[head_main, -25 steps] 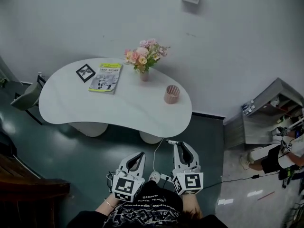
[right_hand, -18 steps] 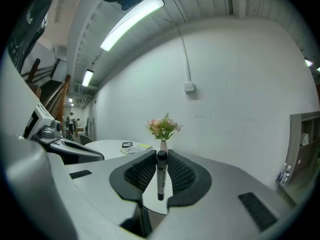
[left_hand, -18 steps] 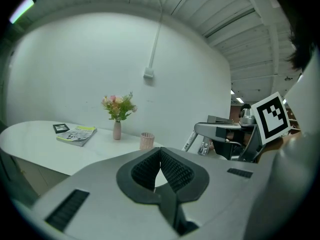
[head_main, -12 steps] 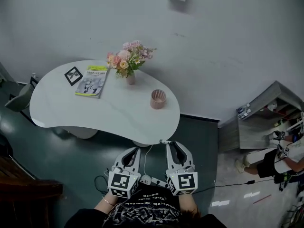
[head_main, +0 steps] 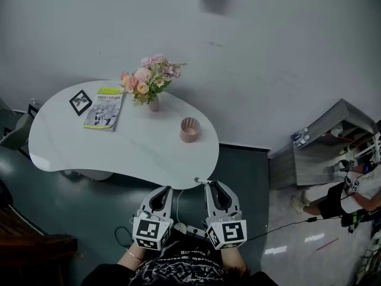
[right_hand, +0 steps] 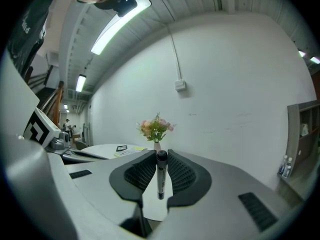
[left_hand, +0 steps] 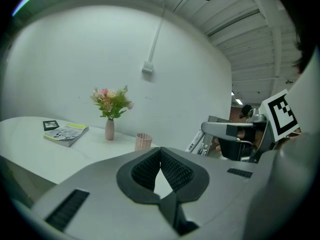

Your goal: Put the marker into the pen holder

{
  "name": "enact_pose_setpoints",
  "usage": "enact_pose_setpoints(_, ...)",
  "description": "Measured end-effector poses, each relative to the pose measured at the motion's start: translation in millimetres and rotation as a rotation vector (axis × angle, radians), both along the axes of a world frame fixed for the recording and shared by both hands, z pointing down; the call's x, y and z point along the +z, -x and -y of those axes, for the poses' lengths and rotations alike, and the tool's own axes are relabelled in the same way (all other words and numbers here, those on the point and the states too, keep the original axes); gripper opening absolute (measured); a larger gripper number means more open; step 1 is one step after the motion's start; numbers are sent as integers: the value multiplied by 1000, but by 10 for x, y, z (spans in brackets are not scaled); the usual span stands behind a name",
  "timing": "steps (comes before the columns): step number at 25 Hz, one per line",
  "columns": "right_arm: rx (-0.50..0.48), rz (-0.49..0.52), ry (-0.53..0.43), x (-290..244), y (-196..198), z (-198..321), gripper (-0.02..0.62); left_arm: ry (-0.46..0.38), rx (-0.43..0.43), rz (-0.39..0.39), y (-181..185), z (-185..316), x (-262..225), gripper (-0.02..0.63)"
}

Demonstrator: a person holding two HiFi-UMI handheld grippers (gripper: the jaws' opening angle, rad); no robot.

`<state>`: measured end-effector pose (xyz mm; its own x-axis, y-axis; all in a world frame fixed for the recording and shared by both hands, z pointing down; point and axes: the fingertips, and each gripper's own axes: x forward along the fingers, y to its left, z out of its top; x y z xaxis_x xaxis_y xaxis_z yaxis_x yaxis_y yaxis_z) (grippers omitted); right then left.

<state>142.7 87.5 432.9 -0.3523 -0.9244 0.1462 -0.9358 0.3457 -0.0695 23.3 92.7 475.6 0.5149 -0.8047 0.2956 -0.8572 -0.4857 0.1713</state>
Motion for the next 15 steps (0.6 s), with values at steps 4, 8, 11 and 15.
enact_pose_setpoints(4,29,-2,14,40,5,207,92,3,19,-4,50,281,7,23)
enact_pose_setpoints(8,68,-17,28,74,29,467,92,11,41,-15,131,630,10,23)
enact_pose_setpoints(11,97,-31,19,38,75,645,92,12,73,-13,180,878,20,23)
enact_pose_setpoints(15,101,-50,20,-18,182,920,92,7,117,-19,215,1232,-6,23)
